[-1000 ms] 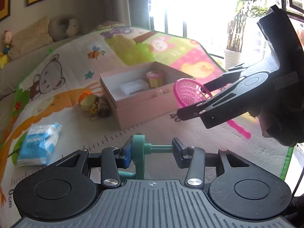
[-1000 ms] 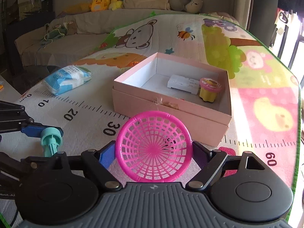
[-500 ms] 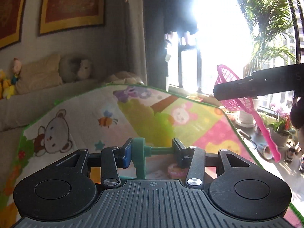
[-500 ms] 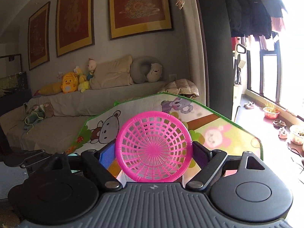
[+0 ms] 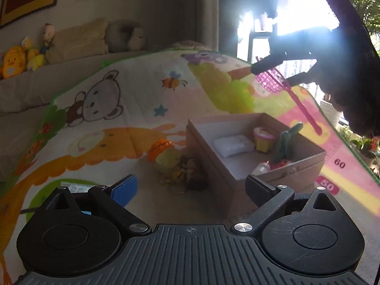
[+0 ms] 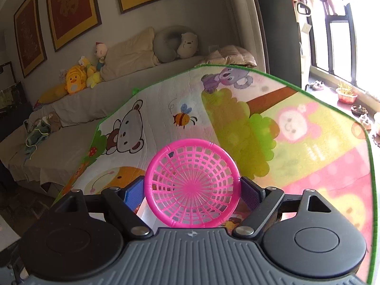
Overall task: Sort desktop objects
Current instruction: 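Drop the scoop into the pink box with right tool while left tool drops the teal toy in, then move both tools back out of the box toward the remaining toys on the mat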
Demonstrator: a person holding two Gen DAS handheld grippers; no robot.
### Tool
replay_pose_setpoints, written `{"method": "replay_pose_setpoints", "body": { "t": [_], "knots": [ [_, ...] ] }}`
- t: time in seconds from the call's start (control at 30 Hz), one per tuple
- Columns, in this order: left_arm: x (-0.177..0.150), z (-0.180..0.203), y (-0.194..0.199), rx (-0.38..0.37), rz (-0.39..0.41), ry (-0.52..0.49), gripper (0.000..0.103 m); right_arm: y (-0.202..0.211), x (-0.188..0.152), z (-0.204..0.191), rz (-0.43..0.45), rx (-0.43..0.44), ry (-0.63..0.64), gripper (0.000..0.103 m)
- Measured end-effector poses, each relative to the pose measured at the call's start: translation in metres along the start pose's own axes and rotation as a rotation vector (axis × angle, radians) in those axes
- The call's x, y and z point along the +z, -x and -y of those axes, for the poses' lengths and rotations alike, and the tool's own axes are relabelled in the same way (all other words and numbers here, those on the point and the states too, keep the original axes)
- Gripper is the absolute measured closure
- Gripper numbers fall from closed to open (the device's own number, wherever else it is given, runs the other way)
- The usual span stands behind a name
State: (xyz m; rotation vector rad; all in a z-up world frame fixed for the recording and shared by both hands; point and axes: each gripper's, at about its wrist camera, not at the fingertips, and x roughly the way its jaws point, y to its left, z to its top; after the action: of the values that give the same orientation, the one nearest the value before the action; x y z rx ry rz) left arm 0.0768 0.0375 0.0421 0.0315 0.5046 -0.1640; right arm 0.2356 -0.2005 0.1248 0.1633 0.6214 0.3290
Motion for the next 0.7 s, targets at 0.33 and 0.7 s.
{"method": "replay_pose_setpoints", "body": {
  "t": [0.33,0.7],
  "knots": [
    [-0.033,-0.031,0.006,-0.001,-0.055,0.117,0.001,-0.064,-0.008,-0.016,-0.145,0.006,-0.154,0.006],
    [-0.033,-0.038,0.028,0.021,0.083,0.158,0.000,-0.042,0.020,-0.085,-0.081,-0.121,0.242,0.000]
  ]
}}
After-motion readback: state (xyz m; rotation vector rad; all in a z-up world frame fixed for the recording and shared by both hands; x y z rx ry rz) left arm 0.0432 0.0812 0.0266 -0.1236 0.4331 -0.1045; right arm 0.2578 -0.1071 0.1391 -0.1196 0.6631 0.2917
